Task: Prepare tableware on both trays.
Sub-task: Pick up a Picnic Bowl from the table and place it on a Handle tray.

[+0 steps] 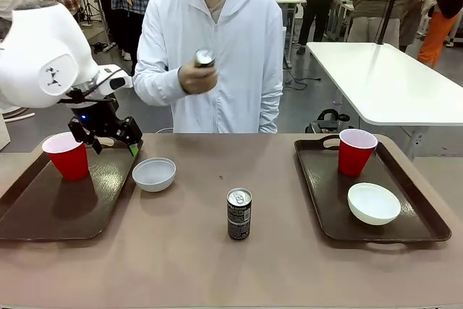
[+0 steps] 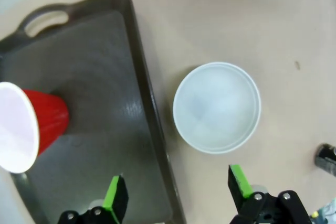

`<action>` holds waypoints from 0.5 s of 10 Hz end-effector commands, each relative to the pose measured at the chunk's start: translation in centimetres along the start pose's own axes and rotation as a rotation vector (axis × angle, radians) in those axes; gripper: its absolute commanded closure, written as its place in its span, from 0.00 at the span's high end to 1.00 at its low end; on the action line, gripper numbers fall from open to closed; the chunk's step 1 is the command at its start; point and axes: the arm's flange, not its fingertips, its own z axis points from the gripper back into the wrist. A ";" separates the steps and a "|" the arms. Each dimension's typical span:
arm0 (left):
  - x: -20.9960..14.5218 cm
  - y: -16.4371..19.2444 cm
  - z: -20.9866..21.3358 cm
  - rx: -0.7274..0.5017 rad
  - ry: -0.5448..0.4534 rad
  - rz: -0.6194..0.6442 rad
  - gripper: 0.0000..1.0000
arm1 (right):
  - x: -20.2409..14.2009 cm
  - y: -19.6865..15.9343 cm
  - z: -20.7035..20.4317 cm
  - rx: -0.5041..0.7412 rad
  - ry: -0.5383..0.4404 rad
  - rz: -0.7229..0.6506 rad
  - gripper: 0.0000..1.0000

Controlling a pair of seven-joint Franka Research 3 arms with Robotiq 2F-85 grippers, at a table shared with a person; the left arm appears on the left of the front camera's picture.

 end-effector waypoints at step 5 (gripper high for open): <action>-13.7 0.6 5.0 0.016 0.228 -0.220 1.00 | -0.2 0.1 0.0 0.012 0.001 0.017 1.00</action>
